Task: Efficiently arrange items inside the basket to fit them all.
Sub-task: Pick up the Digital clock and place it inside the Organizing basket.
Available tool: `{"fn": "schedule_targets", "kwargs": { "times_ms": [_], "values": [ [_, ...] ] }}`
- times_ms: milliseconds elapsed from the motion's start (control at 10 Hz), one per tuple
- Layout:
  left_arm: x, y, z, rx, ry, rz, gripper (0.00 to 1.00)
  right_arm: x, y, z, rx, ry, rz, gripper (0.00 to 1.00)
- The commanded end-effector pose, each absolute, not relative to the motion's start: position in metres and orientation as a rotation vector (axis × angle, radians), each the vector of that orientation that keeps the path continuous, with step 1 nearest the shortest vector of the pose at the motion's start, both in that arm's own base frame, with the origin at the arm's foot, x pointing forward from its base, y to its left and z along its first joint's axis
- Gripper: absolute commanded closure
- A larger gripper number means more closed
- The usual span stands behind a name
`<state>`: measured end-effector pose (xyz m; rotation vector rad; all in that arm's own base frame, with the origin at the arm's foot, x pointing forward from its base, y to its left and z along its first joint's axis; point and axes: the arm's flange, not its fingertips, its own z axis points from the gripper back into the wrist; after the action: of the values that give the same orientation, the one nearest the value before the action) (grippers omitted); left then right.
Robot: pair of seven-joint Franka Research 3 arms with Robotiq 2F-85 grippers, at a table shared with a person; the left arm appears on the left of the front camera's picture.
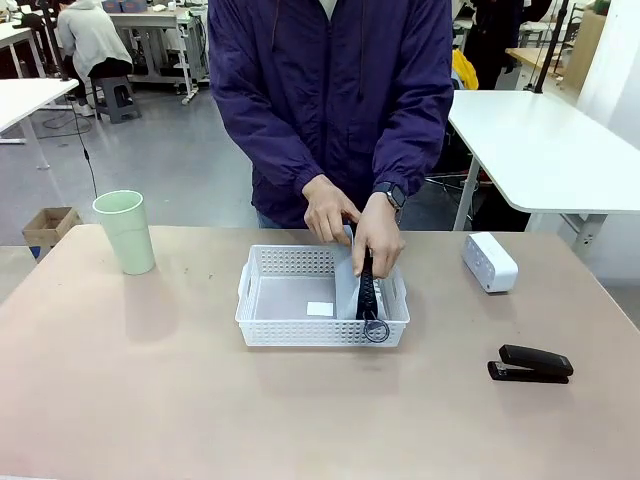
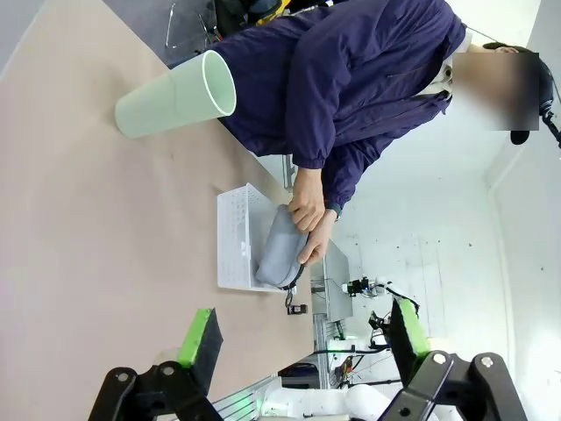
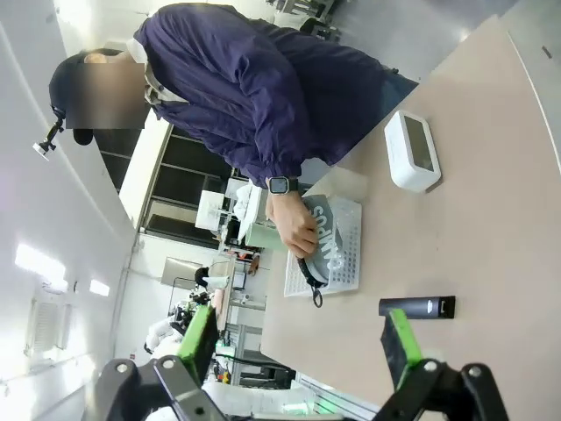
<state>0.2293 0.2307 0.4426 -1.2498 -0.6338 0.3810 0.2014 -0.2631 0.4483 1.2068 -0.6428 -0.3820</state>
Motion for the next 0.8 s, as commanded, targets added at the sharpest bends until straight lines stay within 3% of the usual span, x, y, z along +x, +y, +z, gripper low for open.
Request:
{"fn": "schedule_targets", "kwargs": {
  "times_ms": [0,700],
  "values": [
    [0.225,0.233,0.446,-1.247,-0.657,0.357,0.00,0.198,-0.262,0.457,1.201,-0.680,-0.362,0.00],
    [0.225,0.233,0.446,-1.247,-0.657,0.357,0.00,0.201,-0.251,0.467,1.129,-0.633,-0.390,0.00]
  ]
}}
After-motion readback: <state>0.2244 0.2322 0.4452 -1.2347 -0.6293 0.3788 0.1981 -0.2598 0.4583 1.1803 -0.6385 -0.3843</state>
